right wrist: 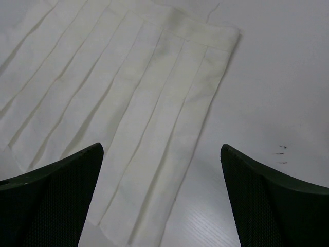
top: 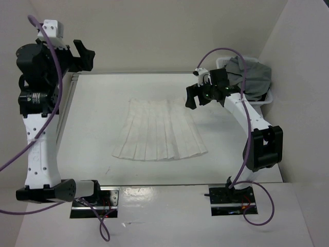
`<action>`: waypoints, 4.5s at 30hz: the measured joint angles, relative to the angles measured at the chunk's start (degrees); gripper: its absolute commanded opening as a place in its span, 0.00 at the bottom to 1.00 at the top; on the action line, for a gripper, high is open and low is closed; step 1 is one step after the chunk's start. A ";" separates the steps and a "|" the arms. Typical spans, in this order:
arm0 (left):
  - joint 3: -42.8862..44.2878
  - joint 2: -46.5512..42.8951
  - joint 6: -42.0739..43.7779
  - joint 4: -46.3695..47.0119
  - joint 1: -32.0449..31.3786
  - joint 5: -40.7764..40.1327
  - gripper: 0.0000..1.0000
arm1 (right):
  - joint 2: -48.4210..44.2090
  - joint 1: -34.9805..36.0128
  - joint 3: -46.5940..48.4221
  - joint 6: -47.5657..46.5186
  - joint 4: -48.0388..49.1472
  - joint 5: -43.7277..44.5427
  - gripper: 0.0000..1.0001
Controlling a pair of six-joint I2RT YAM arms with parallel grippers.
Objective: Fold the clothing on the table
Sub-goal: Flatten the skirt out
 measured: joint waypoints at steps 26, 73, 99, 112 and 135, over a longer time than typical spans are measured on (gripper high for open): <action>-31.78 1.75 -4.13 19.89 12.31 39.45 1.00 | -4.83 -0.87 -2.25 -0.35 0.92 -3.80 0.99; 57.61 86.27 20.06 -36.04 -2.19 27.74 0.72 | 2.43 -0.87 -2.58 -1.99 0.39 -6.12 0.99; 61.44 88.39 21.05 -43.54 -4.39 27.30 0.47 | 2.43 -0.87 -2.58 -2.21 0.39 -7.61 0.99; 62.16 89.48 19.50 -43.74 -3.82 26.60 0.15 | 3.02 -0.87 -2.58 -2.16 0.39 -7.78 0.99; 62.84 89.83 19.50 -44.68 -3.17 26.77 0.00 | 25.88 -1.40 10.27 -2.40 0.59 -8.02 0.88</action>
